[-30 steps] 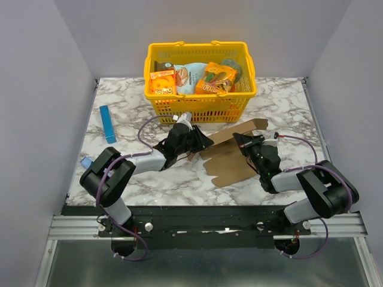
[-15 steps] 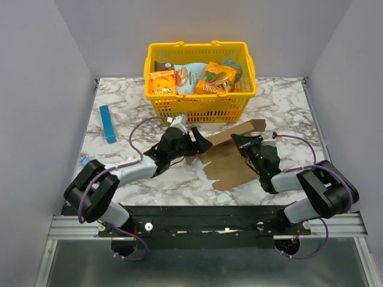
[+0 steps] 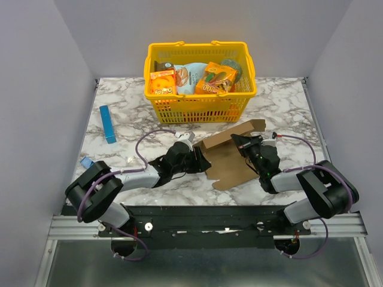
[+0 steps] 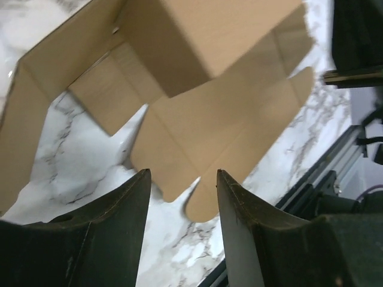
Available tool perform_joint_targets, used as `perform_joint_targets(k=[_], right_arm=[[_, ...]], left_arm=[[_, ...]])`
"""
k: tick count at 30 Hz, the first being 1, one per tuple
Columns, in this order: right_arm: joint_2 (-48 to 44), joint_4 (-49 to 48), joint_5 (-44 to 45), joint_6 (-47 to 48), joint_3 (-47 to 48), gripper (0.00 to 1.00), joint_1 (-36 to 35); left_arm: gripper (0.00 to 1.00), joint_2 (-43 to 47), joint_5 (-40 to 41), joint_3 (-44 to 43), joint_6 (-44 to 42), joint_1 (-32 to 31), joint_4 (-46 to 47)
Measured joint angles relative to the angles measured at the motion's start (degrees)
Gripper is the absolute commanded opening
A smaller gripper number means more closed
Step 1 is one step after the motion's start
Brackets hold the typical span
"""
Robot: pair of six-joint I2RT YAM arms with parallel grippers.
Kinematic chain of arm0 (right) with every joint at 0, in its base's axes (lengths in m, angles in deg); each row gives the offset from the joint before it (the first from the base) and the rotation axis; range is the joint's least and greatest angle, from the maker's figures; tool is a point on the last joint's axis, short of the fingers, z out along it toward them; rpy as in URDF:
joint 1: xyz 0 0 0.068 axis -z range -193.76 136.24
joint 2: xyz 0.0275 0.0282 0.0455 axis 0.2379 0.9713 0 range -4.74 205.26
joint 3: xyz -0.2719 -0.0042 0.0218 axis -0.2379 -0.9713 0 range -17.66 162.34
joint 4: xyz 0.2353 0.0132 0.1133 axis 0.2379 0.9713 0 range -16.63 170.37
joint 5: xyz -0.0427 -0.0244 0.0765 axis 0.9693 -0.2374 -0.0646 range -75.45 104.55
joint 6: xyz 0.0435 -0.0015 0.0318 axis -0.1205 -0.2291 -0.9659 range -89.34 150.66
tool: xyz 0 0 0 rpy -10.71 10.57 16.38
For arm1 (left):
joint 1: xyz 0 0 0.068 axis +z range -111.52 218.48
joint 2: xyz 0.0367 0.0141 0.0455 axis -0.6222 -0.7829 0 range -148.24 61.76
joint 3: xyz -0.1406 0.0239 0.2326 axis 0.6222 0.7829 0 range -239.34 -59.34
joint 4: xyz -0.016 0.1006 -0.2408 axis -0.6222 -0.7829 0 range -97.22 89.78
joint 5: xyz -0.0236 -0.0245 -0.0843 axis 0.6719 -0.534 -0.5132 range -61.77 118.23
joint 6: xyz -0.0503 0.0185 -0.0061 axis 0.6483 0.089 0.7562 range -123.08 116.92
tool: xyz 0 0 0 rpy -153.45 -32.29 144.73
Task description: Fold the paper box
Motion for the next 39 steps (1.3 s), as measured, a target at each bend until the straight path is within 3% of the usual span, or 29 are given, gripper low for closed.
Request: perform_joint_targets(k=[14, 24, 39], right_arm=[[-0.4, 0.7, 0.0, 0.1, 0.0, 0.01, 0.0], [-1.0, 0.7, 0.4, 0.1, -0.4, 0.01, 0.0], [-1.5, 0.1, 1.2, 0.1, -1.0, 0.01, 0.0]], left_arm=[[0.57, -8.0, 10.0, 2.3, 4.0, 0.0, 6.0], [0.56, -14.3, 15.7, -0.9, 4.4, -0.9, 12.2], [0.45, -16.8, 18.7, -1.0, 3.2, -2.4, 17.0]])
